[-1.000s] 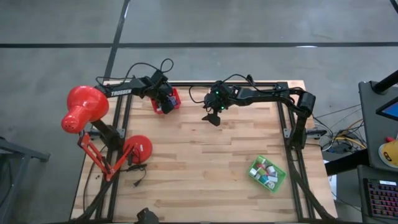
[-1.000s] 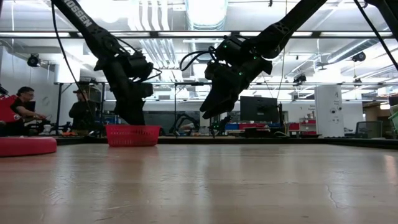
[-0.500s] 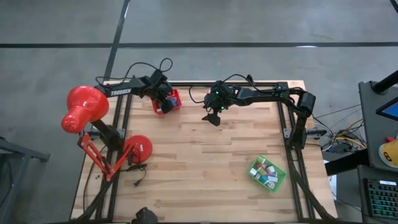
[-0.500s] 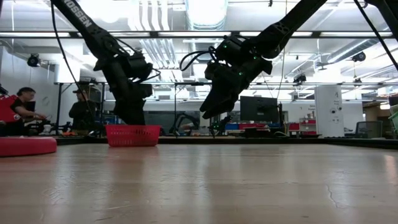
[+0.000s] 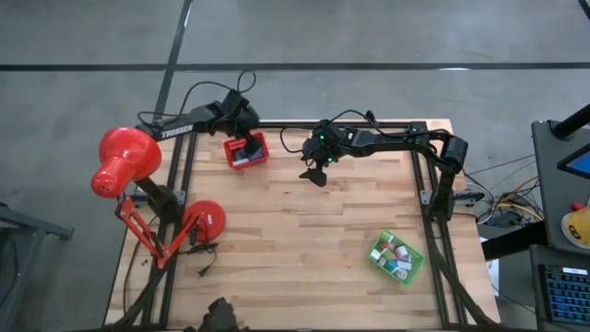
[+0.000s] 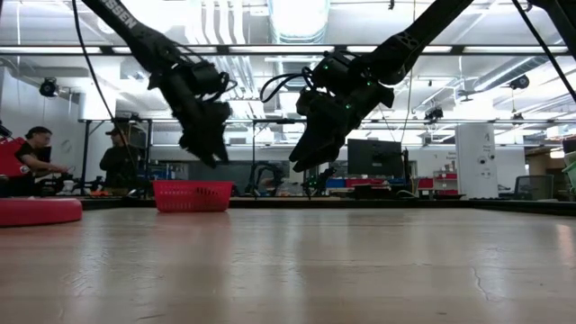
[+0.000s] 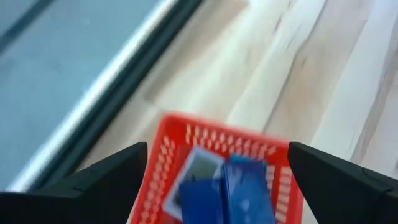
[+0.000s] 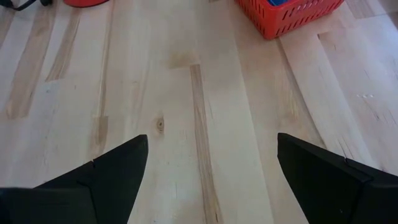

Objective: Pick & Place Office items
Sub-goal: Return to Home Position

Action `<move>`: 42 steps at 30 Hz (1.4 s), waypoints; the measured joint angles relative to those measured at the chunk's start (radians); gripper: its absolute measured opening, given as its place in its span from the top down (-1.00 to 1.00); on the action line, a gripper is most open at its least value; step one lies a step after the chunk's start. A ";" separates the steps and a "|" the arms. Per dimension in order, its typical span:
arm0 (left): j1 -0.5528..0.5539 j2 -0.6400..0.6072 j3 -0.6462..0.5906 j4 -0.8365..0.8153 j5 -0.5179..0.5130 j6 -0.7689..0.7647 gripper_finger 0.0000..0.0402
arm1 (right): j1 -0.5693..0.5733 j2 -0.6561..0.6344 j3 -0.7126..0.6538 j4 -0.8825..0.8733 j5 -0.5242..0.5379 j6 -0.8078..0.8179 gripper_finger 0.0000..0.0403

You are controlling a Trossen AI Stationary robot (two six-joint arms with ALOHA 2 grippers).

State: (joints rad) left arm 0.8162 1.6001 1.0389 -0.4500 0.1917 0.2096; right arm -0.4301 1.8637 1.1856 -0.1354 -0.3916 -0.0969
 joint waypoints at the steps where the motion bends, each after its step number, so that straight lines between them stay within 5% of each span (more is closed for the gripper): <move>1: -0.001 0.000 0.015 0.000 0.004 0.000 -0.95 | 0.000 0.000 0.000 0.000 0.000 0.000 -0.74; 10: -0.005 0.000 0.100 0.038 0.316 0.004 -0.96 | 0.000 0.000 0.000 0.000 0.000 0.000 -0.74; 16: -0.014 -0.001 0.031 0.374 0.607 0.041 -0.96 | 0.000 0.000 0.000 0.000 -0.002 -0.001 -0.74; 20: -0.032 0.000 -0.047 0.590 0.621 -0.030 -0.96 | 0.000 -0.002 0.000 0.003 -0.003 -0.001 -0.74; 27: -0.035 0.000 -0.097 0.636 0.636 -0.001 -0.96 | 0.000 -0.002 0.000 0.000 -0.003 -0.007 -0.74; 35: -0.035 0.000 -0.103 0.637 0.657 0.023 -0.96 | -0.006 -0.004 -0.001 -0.229 -0.410 -0.797 -0.74; 42: -0.035 0.000 -0.103 0.635 0.656 0.019 -0.96 | 0.000 -0.003 -0.007 -0.228 -0.433 -0.869 -0.74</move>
State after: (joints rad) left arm 0.7807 1.5997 0.9360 0.1852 0.8481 0.2287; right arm -0.4297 1.8603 1.1782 -0.3630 -0.8249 -0.9658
